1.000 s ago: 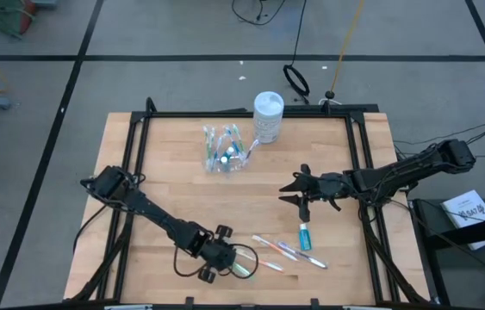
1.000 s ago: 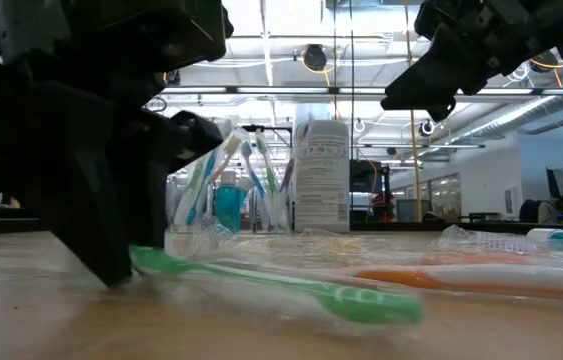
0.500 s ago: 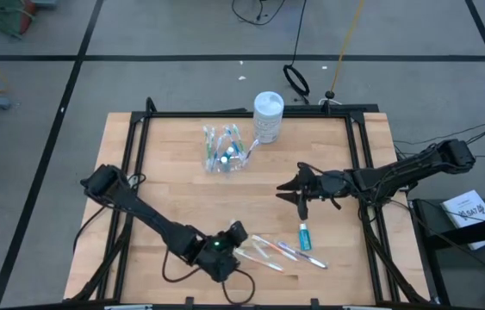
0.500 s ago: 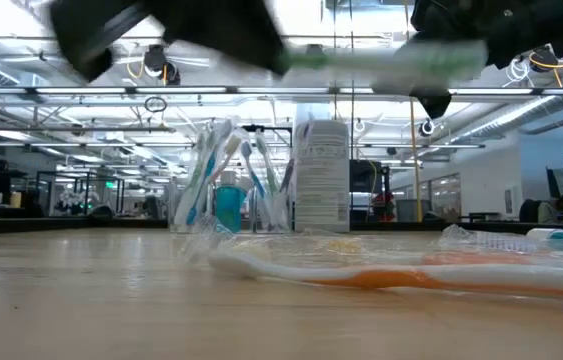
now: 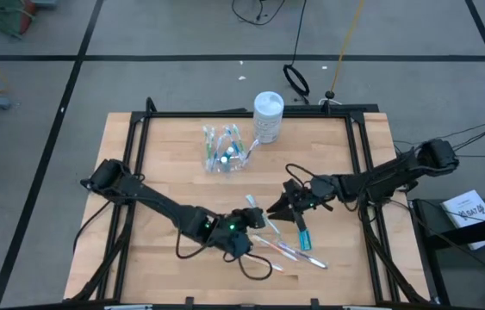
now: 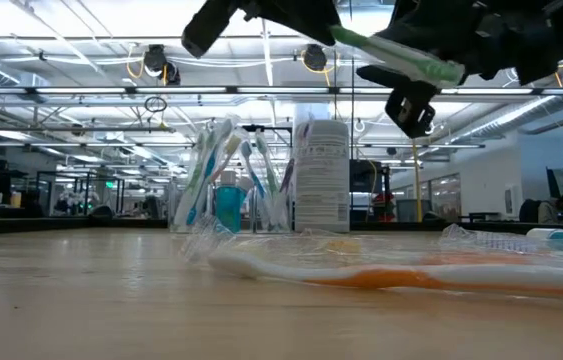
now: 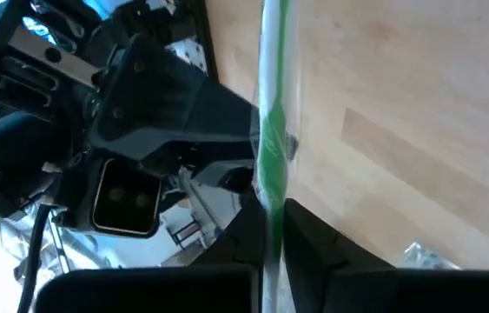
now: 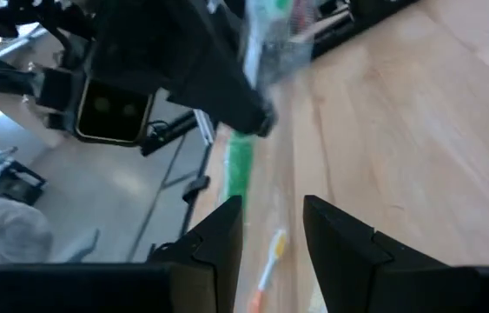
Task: Pick & Place toothbrushing station
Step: Put the green toothbrush into the transparent organizer
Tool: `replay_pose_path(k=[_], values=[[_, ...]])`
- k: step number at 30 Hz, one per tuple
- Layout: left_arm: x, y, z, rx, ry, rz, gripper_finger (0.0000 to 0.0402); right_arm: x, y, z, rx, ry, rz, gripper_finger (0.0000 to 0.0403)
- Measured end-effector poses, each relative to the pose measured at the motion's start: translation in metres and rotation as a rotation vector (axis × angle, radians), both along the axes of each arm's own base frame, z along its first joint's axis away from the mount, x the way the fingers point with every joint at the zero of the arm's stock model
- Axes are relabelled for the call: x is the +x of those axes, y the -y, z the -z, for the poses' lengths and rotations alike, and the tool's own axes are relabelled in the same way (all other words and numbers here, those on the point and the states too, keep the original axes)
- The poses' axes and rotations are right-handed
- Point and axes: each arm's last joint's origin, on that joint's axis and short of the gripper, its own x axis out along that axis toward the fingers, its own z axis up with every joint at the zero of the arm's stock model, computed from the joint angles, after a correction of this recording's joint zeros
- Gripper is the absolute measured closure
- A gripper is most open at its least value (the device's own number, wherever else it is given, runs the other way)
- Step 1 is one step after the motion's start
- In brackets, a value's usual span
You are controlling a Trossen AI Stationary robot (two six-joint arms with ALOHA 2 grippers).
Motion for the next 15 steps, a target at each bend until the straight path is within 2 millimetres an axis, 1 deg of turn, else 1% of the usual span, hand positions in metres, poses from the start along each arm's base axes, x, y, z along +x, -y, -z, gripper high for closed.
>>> replay_pose_path(k=[6,15], values=[[0.0023,-0.0026,-0.0005,0.027,-0.021,0.038,0.036,0.0036,0.0027,-0.0014,0.013,0.046,-0.014,0.0287],[0.0042,-0.0031,-0.0017,0.04,-0.025,0.07,0.0356,0.004,0.0027,-0.0043,-0.007,0.085,-0.015,0.0287]])
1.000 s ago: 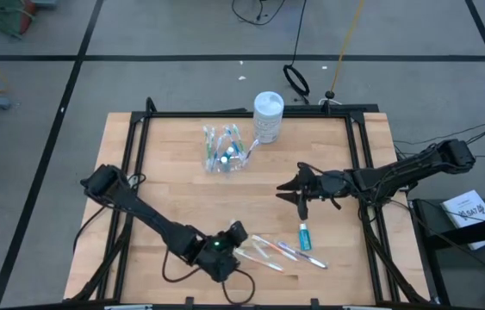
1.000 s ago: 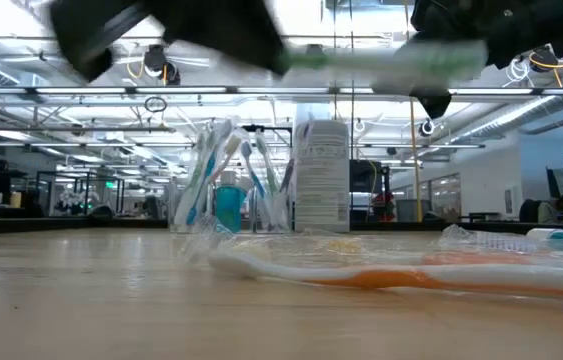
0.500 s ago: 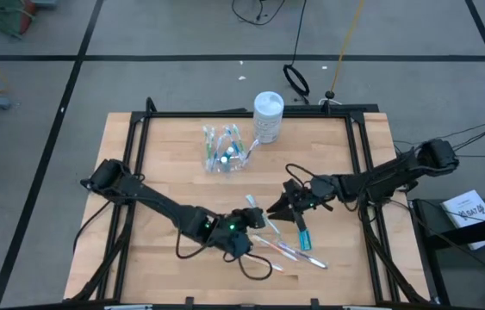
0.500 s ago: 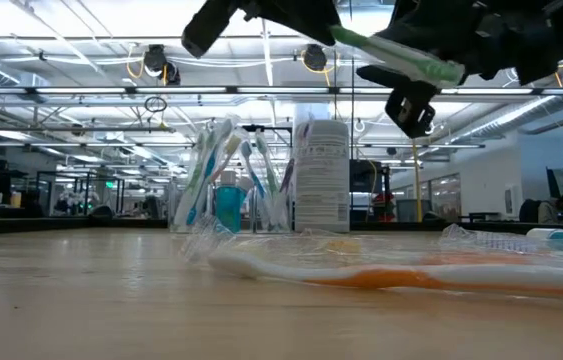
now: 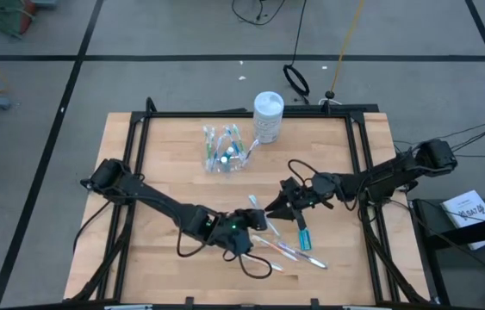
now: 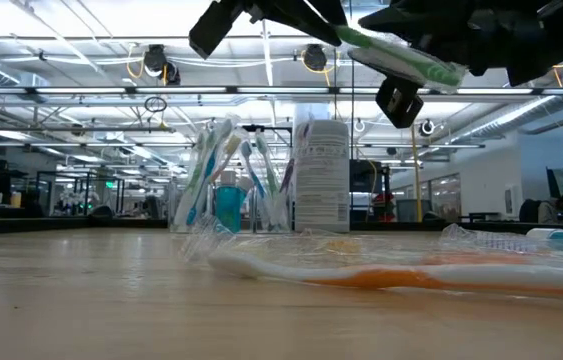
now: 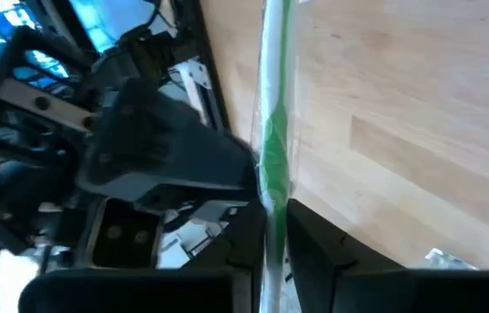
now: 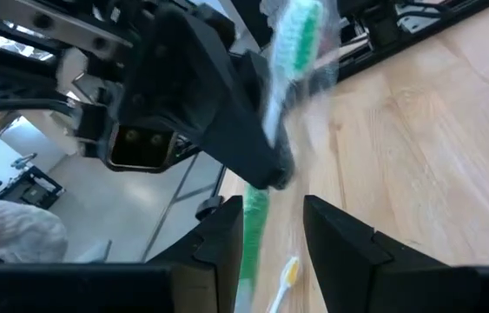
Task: Pick & Place toothbrushing station
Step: Put the green toothbrush into the transparent organizer
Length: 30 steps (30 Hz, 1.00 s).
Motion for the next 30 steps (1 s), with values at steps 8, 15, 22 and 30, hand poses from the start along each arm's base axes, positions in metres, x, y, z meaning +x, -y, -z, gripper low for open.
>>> replay_pose_path(k=[8,15,22,30], values=[[0.01,-0.013,-0.004,0.049,0.025,0.012,0.0356,0.0,0.0,0.0,-0.016,0.007,-0.002,0.0293],[0.011,-0.017,-0.005,0.061,0.023,0.007,0.0355,0.0,0.0,-0.001,-0.043,0.029,-0.004,0.0365],[0.009,-0.008,-0.007,-0.012,0.104,-0.056,0.0354,0.0,0.0,-0.002,-0.048,0.04,-0.011,0.0388],[0.003,0.0,-0.006,-0.181,0.225,-0.203,0.033,0.0,0.0,-0.005,-0.053,0.066,-0.002,0.0402]])
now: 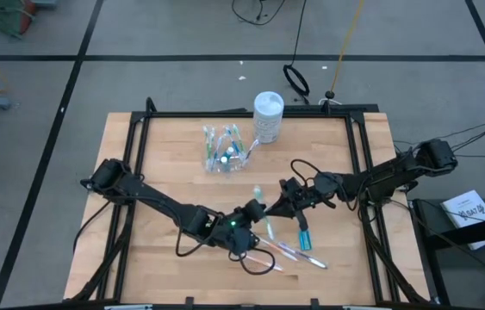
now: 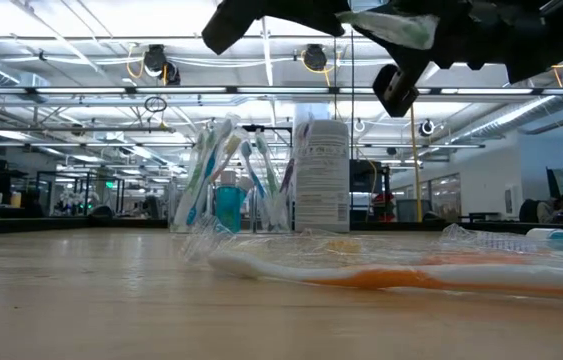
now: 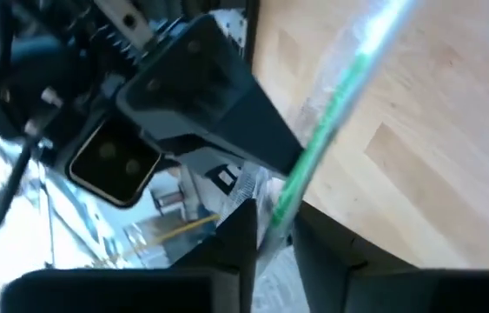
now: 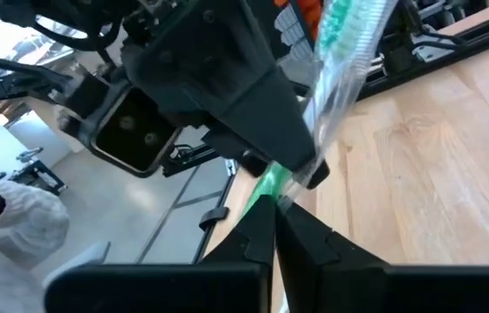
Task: Pick & Place toothbrushing station
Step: Put the green toothbrush into the transparent organizer
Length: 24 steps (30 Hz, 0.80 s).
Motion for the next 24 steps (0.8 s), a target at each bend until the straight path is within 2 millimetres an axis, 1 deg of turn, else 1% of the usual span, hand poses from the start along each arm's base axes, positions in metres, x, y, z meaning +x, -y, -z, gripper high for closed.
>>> replay_pose_path(k=[7,9,11,13,16,19,24], values=[[0.0,0.001,-0.001,-0.141,0.095,-0.068,0.0236,0.001,0.002,-0.001,-0.019,0.019,0.065,0.0402],[-0.001,0.005,-0.002,-0.175,0.13,-0.082,0.0216,0.001,0.002,-0.002,-0.014,0.025,0.084,0.0402],[-0.003,0.009,-0.005,-0.199,0.187,-0.115,0.0203,0.001,0.002,-0.004,0.029,0.033,0.103,0.0402],[-0.007,0.011,-0.011,-0.2,0.226,-0.147,0.0197,0.001,-0.001,-0.007,0.058,0.055,0.107,0.0402],[-0.014,0.013,-0.024,-0.215,0.278,-0.164,0.0195,-0.001,-0.008,-0.009,0.041,0.086,0.121,0.0402],[-0.022,0.017,-0.043,-0.277,0.361,-0.154,0.0195,-0.002,-0.013,-0.009,0.011,0.094,0.143,0.0402],[-0.033,0.015,-0.073,-0.365,0.465,-0.124,0.0195,-0.004,-0.02,-0.011,0.041,0.106,0.115,0.0402]])
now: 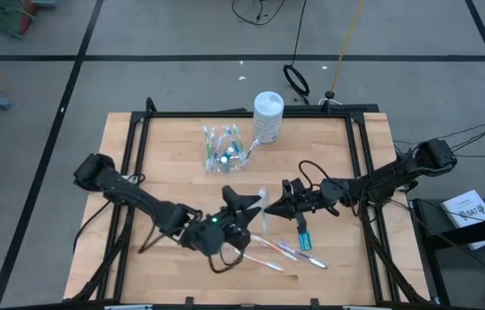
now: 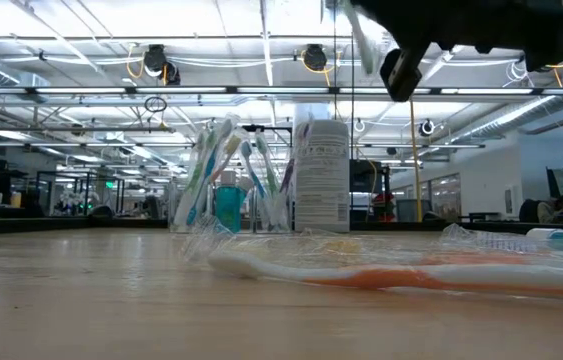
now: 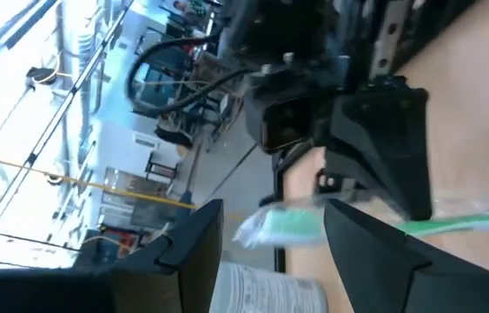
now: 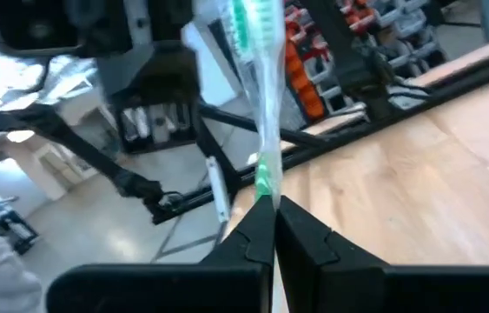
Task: Pick & Place toothbrushing station
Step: Put the green toothbrush into the transparent organizer
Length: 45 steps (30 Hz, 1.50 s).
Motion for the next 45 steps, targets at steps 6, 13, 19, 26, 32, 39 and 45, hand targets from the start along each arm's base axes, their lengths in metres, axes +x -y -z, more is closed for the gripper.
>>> replay_pose_path(k=[6,13,19,26,32,39,45], values=[[-0.008,-0.004,-0.014,-0.092,0.067,0.015,0.0195,-0.003,-0.009,-0.003,-0.001,0.036,-0.035,0.0402],[-0.008,0.0,-0.013,-0.144,0.079,0.042,0.0195,-0.002,-0.006,-0.001,-0.089,0.028,-0.017,0.0403],[-0.028,0.012,-0.034,-0.41,0.287,0.003,0.0195,0.001,0.003,0.008,-0.191,-0.043,0.013,0.0403],[-0.086,0.024,-0.05,-0.65,0.329,-0.049,0.0195,0.002,0.009,0.012,-0.32,-0.057,0.054,0.0403],[-0.116,0.028,-0.037,-0.813,0.258,-0.096,0.0195,0.002,0.012,0.008,-0.461,-0.023,0.208,0.0403],[-0.121,0.02,-0.005,-0.806,0.276,-0.221,0.0195,0.002,0.031,-0.012,-0.507,0.104,0.534,0.0403],[-0.113,0.01,-0.002,-0.802,0.311,-0.269,0.0195,0.007,0.066,-0.028,-0.474,0.191,0.644,0.0403]])
